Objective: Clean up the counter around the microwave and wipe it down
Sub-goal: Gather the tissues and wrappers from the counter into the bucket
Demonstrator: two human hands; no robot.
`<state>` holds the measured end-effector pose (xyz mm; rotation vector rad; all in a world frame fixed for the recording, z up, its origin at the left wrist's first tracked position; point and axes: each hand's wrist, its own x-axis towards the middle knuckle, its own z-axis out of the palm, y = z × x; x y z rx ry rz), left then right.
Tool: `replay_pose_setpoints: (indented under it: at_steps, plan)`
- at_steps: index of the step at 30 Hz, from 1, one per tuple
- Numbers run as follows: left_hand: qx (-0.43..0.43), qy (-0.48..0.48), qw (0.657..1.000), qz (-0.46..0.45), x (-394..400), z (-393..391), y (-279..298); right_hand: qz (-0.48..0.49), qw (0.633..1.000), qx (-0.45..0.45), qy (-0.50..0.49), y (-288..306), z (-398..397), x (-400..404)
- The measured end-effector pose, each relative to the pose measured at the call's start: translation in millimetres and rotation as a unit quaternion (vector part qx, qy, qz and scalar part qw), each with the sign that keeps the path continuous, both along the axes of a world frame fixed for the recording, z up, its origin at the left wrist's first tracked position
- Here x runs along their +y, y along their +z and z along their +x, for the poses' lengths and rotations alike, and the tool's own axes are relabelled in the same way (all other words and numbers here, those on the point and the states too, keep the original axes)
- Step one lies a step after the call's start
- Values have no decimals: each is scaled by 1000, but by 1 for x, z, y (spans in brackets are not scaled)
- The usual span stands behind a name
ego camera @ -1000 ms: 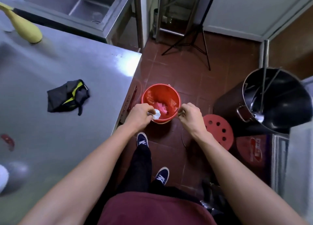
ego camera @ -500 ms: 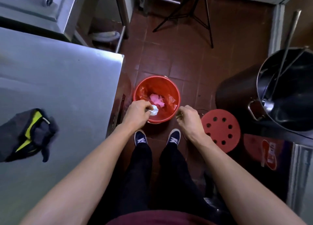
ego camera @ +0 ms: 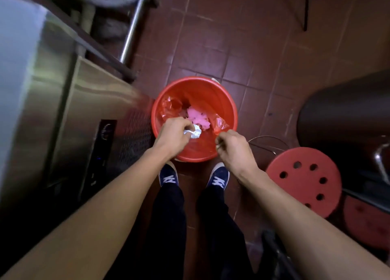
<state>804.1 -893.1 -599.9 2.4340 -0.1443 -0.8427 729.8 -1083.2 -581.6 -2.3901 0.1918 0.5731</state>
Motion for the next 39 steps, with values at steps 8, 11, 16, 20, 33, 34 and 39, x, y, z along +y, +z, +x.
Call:
replay_pose_setpoints:
  at_steps: [8, 11, 16, 20, 33, 34, 39]
  plan:
    - [-12, -6, 1000, 1, -7, 22, -116, 17, 1000, -5, -14, -90, 7, -8]
    - [-27, -75, 997, 23, 2, 20, -134, 12, 1000, 0, -10, -112, 17, -3]
    - [-41, -169, 980, 99, 20, 13, -141, 14, 1000, 4, 16, -139, 42, 19]
    - [-32, -196, 970, 143, 28, 5, -142, 9, 1000, 19, 21, -155, 55, 33]
    - [6, -181, 974, 137, 17, -14, -121, -43, 990, 113, 71, -137, 63, 24]
    - [15, -176, 974, 141, 15, -14, -113, -48, 989, 118, 78, -130, 62, 21]
    - [49, -134, 978, 152, 9, -12, -55, -64, 987, 115, 91, -77, 58, 10]
